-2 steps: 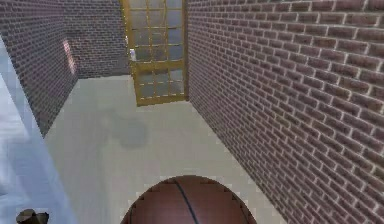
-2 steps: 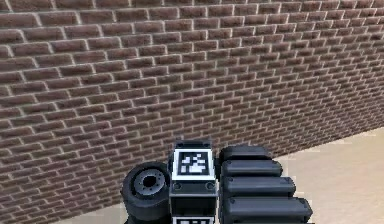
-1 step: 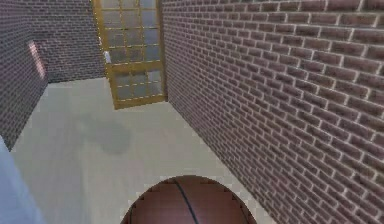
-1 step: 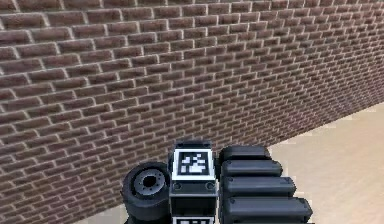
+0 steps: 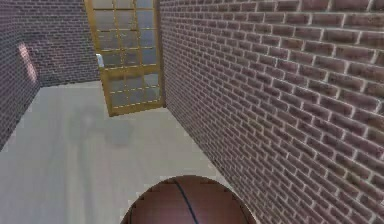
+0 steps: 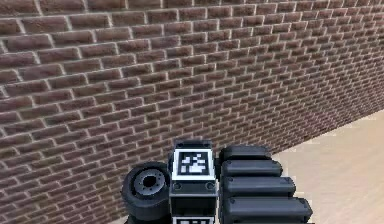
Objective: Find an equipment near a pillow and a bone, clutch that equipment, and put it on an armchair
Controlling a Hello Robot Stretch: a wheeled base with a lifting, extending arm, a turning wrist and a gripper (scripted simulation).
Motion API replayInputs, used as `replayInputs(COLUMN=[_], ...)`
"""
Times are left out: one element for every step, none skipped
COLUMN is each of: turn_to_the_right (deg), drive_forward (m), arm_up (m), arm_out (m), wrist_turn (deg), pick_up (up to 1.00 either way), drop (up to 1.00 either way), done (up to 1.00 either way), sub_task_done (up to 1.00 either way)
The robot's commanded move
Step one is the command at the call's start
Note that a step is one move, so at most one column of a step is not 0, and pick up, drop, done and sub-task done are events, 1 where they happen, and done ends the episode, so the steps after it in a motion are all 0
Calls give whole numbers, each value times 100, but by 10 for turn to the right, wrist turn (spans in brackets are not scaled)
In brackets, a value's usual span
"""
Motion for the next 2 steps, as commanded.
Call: replayInputs(turn_to_the_right=[-210, 0], drive_forward=[0, 60], arm_up=[0, 0], arm_out=[0, 0], wrist_turn=[0, 0], pick_up=[0, 0], drop=[0, 0], done=[0, 0], sub_task_done=[0, 0])
